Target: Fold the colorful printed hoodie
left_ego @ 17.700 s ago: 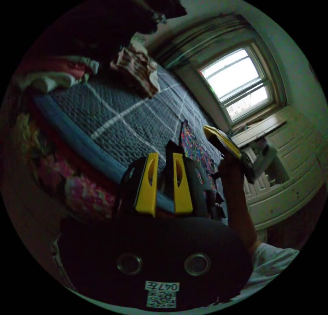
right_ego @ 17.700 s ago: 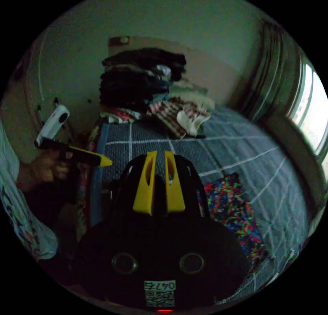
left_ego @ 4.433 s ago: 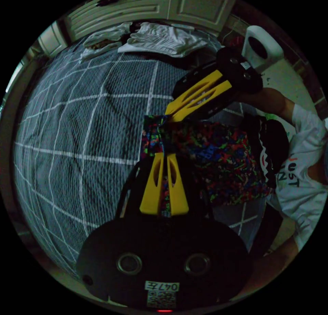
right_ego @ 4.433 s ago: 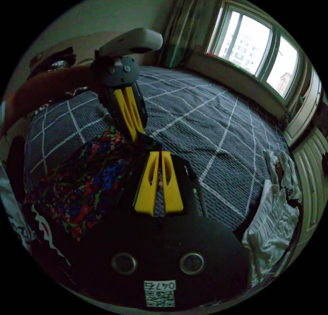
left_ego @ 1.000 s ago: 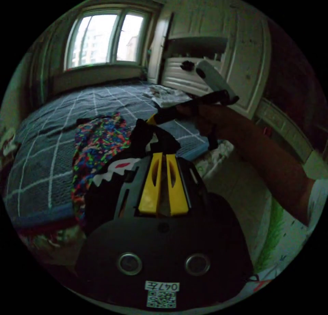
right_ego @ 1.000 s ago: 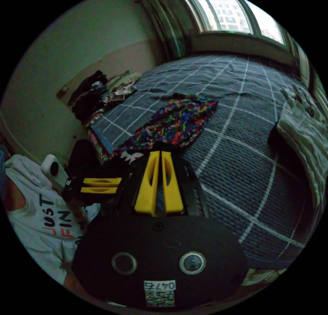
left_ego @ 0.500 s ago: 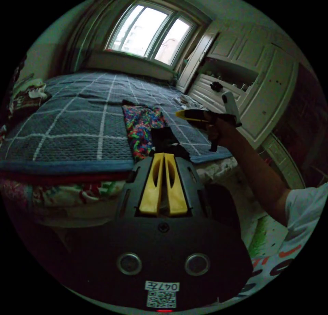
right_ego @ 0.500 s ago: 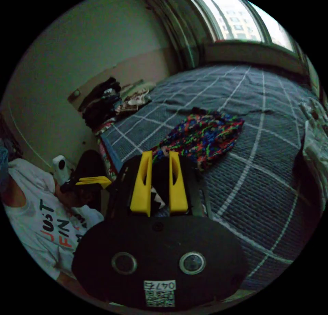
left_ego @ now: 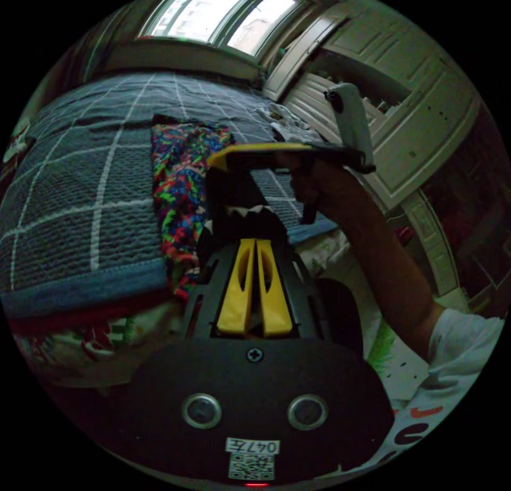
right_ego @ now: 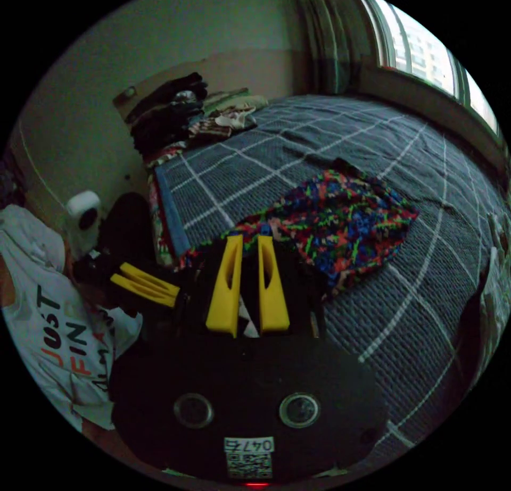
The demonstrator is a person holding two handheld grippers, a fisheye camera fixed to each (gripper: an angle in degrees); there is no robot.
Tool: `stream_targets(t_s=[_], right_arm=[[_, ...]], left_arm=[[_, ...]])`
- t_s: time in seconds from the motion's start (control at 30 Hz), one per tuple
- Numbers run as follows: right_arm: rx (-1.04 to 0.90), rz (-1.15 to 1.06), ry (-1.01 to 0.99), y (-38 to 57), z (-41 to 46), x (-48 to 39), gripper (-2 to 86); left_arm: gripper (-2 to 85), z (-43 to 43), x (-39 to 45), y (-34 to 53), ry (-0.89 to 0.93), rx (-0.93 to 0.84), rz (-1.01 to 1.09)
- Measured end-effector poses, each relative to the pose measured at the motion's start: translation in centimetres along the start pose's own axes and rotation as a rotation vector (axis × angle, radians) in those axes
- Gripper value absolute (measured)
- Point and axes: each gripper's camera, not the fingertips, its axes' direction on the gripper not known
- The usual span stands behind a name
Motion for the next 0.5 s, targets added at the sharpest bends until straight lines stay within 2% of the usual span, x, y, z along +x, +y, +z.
stream_targets(t_s=[0.13, 0.23, 0.37, 0.5], right_arm=[[0.083, 0.125, -0.014, 0.3, -0.5, 1.2, 0.8], [0.077, 0.102, -0.005, 1.4, -1.4, 0.4, 0.2], [0.014, 0.023, 0.025, 2.5, -1.1, -1.4, -0.1], [-0.111, 0.007, -0.001, 1.9, 3.3, -2.1, 0.7]], left_arm=[[-1.0, 0.4, -1.3, 0.0, 0.011, -0.016, -0.017], [-1.0, -0.8, -1.5, -0.2, 0.023, 0.027, 0.004], [-1.0, -2.0, -1.7, -1.2, 0.022, 0.099, 0.077], [-0.9, 0.4, -4.2, -2.2, -0.048, -0.006, 0.006]])
